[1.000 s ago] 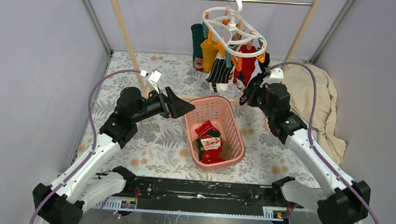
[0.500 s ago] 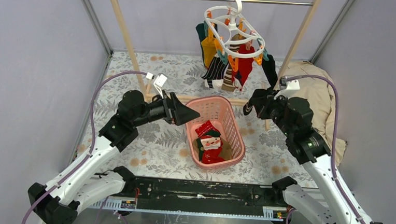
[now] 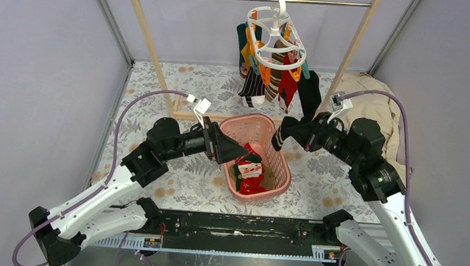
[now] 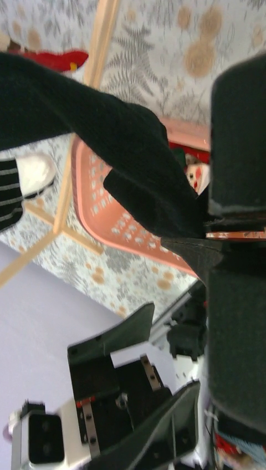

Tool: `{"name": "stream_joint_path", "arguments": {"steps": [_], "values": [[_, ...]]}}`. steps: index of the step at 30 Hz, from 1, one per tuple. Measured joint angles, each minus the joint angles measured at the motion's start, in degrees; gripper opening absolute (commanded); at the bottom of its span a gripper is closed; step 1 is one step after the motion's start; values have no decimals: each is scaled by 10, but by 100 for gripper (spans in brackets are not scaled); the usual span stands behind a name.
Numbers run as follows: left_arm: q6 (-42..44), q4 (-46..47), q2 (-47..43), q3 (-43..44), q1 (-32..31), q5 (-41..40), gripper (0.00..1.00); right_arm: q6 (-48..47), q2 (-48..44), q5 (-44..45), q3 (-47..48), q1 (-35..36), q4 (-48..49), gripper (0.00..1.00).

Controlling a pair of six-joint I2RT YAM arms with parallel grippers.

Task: Remove the socks clipped to the hanger
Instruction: Remove the sock from the hanger.

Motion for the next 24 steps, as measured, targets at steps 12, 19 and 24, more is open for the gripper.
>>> {"name": "stream_joint_path", "arguments": {"steps": [12,19,24], "values": [[-23,119,27,-31,-89,-20,99,109,-1,-132,0,0,49,0],[-23,168,45,-49,-101,-55,99,146,0,-179,0,0,78,0],[-34,216,53,-62,-102,-70,99,168,-2,-205,0,0,92,0]]}}
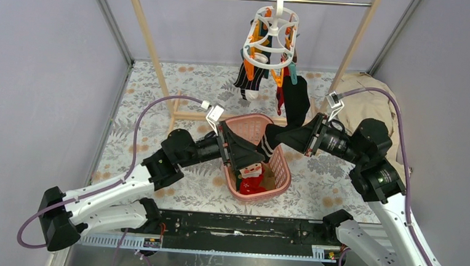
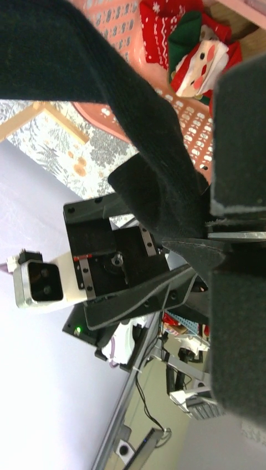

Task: Remove the socks clipped to the hanger
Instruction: Remove the sock from the hanger.

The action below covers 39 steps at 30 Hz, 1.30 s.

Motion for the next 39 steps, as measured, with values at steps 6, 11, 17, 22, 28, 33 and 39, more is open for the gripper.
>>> {"name": "stream_joint_path", "arguments": {"steps": [6,11,17,22,28,33,39], "values": [[-30,77,37,-2,-10,0,99,29,-8,-26,0,0,30,0],[-62,152,59,-12,-17,7,99,41,-13,-33,0,0,42,0],[-75,195,73,-15,-35,7,82,43,-19,-39,-7,0,46,0],[-73,200,73,-15,-41,7,51,41,-23,-39,-8,0,39,0],[-68,196,76,-10,-41,9,30,37,-24,-38,-10,0,33,0],[-66,183,77,0,-42,10,9,27,-25,-38,-10,0,20,0],[-61,126,75,27,-45,9,5,2,-26,-22,-10,0,-20,41]]}}
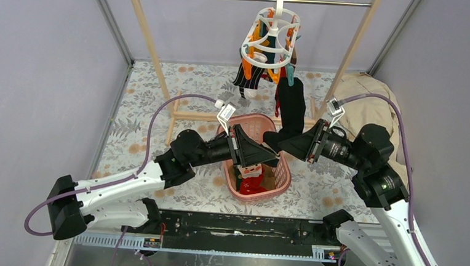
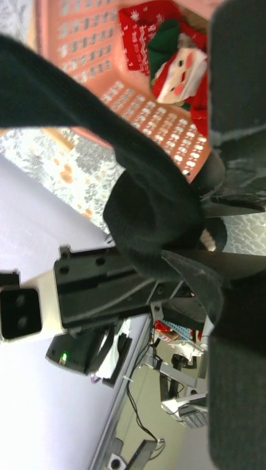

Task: Remove the socks clipped to the hanger
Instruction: Remove the sock from the hanger.

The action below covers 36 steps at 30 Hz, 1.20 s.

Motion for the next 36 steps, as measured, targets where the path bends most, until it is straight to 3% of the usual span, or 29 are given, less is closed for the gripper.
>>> {"name": "stream_joint_path", "arguments": {"steps": [8,17,25,36], "values": [[21,-90,-22,42,-4,-5,5,-90,13,104,58,0,-146,61],[44,-160,-41,56,-4,-17,5,-168,18,181,153,0,-202,62],[59,-241,-86,79,-4,-35,5,-196,56,208,167,0,-176,59],[61,-336,-123,125,-4,-45,6,-203,113,179,132,0,-4,57]]}}
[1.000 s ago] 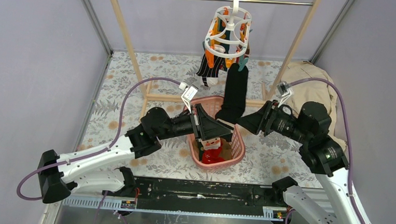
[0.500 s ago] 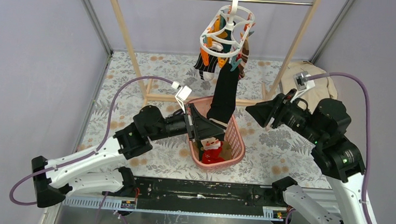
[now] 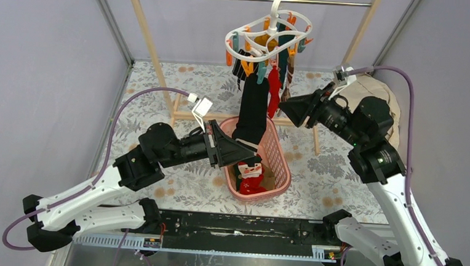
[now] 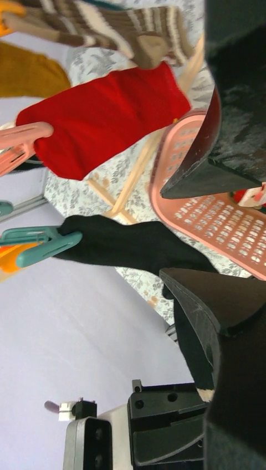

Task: Remove the socks clipped to the hanger
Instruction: Remove the sock from the hanger.

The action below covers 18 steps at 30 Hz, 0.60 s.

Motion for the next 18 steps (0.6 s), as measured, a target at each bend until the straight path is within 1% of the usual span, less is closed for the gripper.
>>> {"name": "stream_joint_path", "arguments": {"steps": [5,11,14,18], "values": [[-3,-28,0,12,0,5,6,15,29,-50,-34,-2,129,60],[-7,-54,0,18,0,7,6,80,88,-124,-64,-14,296,62],[-10,-60,-1,18,0,10,6,108,120,-145,-66,-19,356,63],[-14,-68,-3,20,0,11,6,131,153,-167,-65,-24,409,63]]}}
